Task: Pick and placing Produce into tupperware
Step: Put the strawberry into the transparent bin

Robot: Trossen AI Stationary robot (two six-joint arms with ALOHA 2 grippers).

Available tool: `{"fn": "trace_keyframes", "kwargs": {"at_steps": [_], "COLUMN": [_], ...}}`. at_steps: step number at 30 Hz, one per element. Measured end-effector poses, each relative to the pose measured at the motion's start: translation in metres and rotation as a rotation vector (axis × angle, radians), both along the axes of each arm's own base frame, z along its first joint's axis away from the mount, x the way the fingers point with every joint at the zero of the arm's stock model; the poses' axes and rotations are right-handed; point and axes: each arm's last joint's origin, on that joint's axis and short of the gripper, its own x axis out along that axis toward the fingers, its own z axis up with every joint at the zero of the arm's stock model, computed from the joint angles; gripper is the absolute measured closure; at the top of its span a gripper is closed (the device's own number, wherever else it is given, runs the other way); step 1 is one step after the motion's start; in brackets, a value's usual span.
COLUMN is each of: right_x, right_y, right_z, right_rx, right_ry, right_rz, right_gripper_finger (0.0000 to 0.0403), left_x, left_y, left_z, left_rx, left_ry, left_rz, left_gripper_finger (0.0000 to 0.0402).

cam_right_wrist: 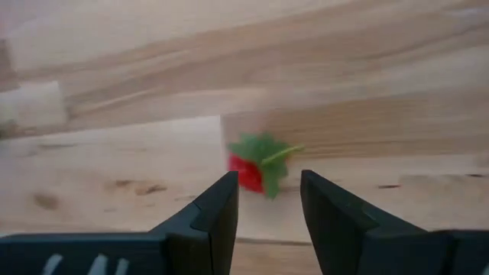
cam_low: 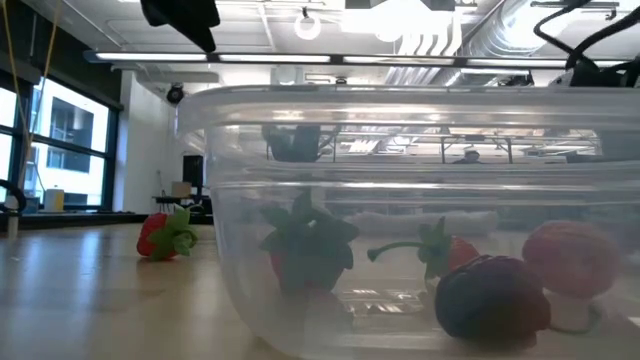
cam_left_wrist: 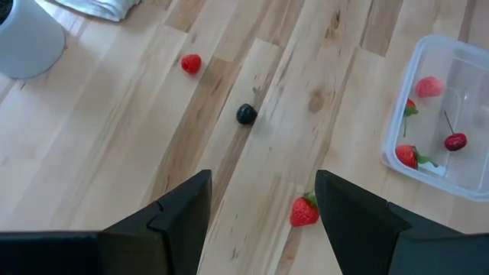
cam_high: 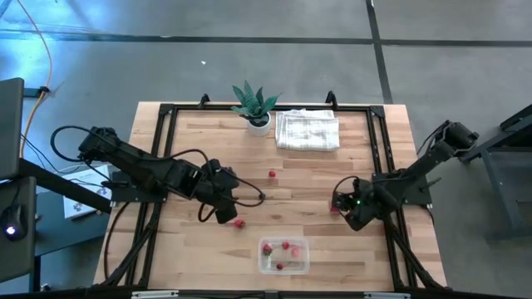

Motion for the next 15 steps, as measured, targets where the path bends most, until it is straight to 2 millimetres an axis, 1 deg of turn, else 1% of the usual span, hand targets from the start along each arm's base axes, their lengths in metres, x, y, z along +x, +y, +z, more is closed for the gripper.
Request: {"fn": "trace_keyframes", "kwargs": {"at_steps": [4, 15], "right_x": [0.0042, 0.0089], "right_y": [-0.0007, -0.0095], "right_z": [-0.0005, -0.0007], "right_rx": [0.047, 0.045], "right_ry": [-0.012, -0.009], "right_rz": [-0.019, -0.08], "right_gripper_finger": [0.0269, 0.0269], "left_x": [-0.0002, -0.0002], "left_y": [0.0, 0.0001], "left_z": [-0.0001, -0.0001], "left_rx": [0.001, 0.006], "left_ry": [0.002, 0.005], "left_rz": [0.0, -0.008], "left_gripper_finger": [0.0179, 0.0179]}}
